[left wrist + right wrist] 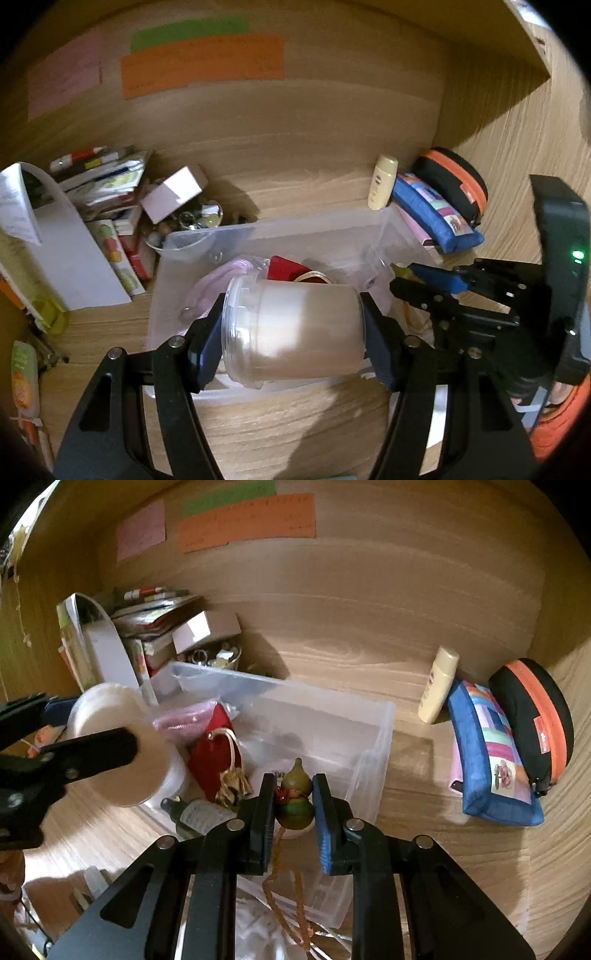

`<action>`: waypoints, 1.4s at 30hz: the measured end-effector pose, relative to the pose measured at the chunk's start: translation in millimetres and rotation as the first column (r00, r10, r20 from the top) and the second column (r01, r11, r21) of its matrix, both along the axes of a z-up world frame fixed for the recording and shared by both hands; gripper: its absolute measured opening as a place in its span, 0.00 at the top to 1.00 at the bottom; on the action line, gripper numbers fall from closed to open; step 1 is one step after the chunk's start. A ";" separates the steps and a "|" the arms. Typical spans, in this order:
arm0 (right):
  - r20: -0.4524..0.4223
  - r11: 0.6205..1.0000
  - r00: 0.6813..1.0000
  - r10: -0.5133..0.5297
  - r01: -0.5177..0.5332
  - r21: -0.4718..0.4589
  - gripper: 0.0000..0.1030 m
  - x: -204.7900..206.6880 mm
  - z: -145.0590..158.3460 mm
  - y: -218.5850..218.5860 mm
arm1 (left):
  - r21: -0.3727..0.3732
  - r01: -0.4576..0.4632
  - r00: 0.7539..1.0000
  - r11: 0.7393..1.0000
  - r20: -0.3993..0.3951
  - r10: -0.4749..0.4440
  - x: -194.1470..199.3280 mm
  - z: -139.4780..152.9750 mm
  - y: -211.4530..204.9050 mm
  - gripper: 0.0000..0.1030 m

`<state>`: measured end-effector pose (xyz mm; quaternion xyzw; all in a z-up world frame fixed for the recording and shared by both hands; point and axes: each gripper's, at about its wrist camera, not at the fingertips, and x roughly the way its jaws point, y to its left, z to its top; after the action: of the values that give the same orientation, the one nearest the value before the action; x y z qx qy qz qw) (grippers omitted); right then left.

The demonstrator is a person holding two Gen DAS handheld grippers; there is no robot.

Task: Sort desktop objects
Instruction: 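Carry the tape roll and gourd ornament over the clear box with both tools, then open both tools to release the tape roll and ornament into the box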

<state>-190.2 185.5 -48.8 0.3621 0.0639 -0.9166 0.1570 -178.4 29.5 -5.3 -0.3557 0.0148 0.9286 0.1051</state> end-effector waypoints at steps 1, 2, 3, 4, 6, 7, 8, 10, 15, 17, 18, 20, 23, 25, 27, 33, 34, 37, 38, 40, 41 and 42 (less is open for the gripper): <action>0.002 1.000 1.000 0.005 -0.005 0.004 0.83 0.6 -0.3 -0.4 | -0.002 0.002 1.000 1.000 0.003 -0.002 -1.9 -1.8 1.6 0.36; 0.003 1.000 1.000 0.006 -0.006 0.014 0.83 1.7 -0.5 -0.6 | -0.005 0.002 1.000 1.000 0.004 -0.002 -2.8 -2.9 2.2 0.36; 0.003 1.000 1.000 0.009 -0.009 0.019 0.83 2.4 -0.4 -1.2 | -0.010 0.002 1.000 1.000 0.006 -0.002 -3.9 -4.0 3.0 0.36; 0.003 1.000 1.000 0.014 -0.014 0.028 0.83 4.2 -0.4 -1.7 | -0.014 0.000 1.000 1.000 0.007 0.000 -4.7 -5.0 3.6 0.36; 0.004 0.999 1.000 0.019 -0.020 0.045 0.83 4.9 -0.6 -4.1 | -0.018 0.002 1.000 1.000 0.014 -0.002 -6.8 -7.3 4.3 0.36; 0.004 0.998 1.000 0.023 -0.023 0.050 0.83 5.5 -0.8 -4.9 | -0.017 0.002 1.000 1.000 0.018 -0.001 -7.3 -8.2 3.5 0.36; 0.007 0.998 1.000 0.025 -0.025 0.056 0.83 5.9 -1.3 -5.4 | -0.021 0.002 1.000 1.000 0.027 -0.002 -9.2 -10.2 3.7 0.36; 0.010 0.998 1.000 0.022 -0.022 0.059 0.83 5.5 -2.0 -5.5 | -0.025 0.000 0.999 1.000 0.041 0.001 -12.2 -14.4 4.1 0.36; 0.021 0.997 1.000 0.017 -0.019 0.070 0.83 3.7 -5.9 -6.7 | -0.013 0.000 0.998 1.000 0.056 0.001 -11.9 -21.4 -0.1 0.36; 0.016 0.997 1.000 0.015 -0.016 0.075 0.83 4.3 -6.0 -7.7 | -0.023 -0.001 0.999 1.000 0.053 0.002 -10.8 -21.8 -0.1 0.36; 0.014 0.997 1.000 0.014 -0.015 0.078 0.83 4.9 -5.9 -8.4 | -0.024 -0.002 0.999 1.000 0.055 0.003 -10.9 -22.0 -0.2 0.36; 0.002 0.996 1.000 0.012 -0.012 0.083 0.83 7.1 -4.7 -10.3 | -0.025 -0.002 0.998 1.000 0.060 0.004 -11.1 -21.9 -0.5 0.36; -0.014 0.994 1.000 0.017 -0.015 0.105 0.83 10.2 -3.4 -14.6 | -0.022 -0.003 0.998 1.000 0.060 0.004 -11.1 -20.7 -0.3 0.36; -0.014 0.993 1.000 0.014 -0.012 0.116 0.81 11.2 -2.7 -16.5 | -0.020 -0.006 0.999 1.000 0.051 0.007 -8.8 -18.3 -0.8 0.35; -0.020 0.993 1.000 0.003 -0.001 0.118 0.67 13.1 -1.1 -17.0 | -0.013 -0.006 0.999 1.000 0.037 0.007 -6.0 -14.7 -1.7 0.35; -0.065 0.990 0.998 -0.004 0.013 0.137 0.54 23.7 8.9 -20.1 | -0.017 -0.010 1.000 1.000 0.012 0.010 2.8 -5.7 -3.2 0.32; -0.073 0.990 0.997 -0.006 0.016 0.141 0.52 26.0 10.7 -20.7 | -0.018 -0.011 1.000 1.000 0.006 0.011 4.8 -4.2 -4.0 0.29; -0.103 0.988 0.994 -0.021 0.037 0.152 0.41 33.4 15.5 -20.3 | -0.019 -0.024 0.999 1.000 -0.025 0.023 13.7 2.3 -8.5 0.23; -0.115 0.987 0.993 -0.025 0.043 0.154 0.37 36.7 17.4 -19.9 | -0.019 -0.026 0.999 0.999 -0.030 0.026 15.8 3.8 -9.4 0.20; -0.132 0.986 0.991 -0.033 0.053 0.157 0.32 42.7 21.8 -19.3 | -0.024 -0.034 0.998 0.999 -0.044 0.033 21.4 7.6 -11.6 0.17; -0.138 0.986 0.990 -0.039 0.061 0.158 0.29 45.7 23.8 -18.9 | -0.030 -0.037 0.998 0.999 -0.051 0.036 24.4 9.2 -12.6 0.15; -0.144 0.985 0.988 -0.048 0.071 0.158 0.24 48.6 25.9 -18.1 | -0.035 -0.040 0.998 0.999 -0.056 0.038 26.8 9.7 -13.2 0.14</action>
<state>-141.6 167.4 -22.9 0.3103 0.1385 -0.9357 0.0946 -151.6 16.3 4.4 -0.3318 0.0276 0.9395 0.0802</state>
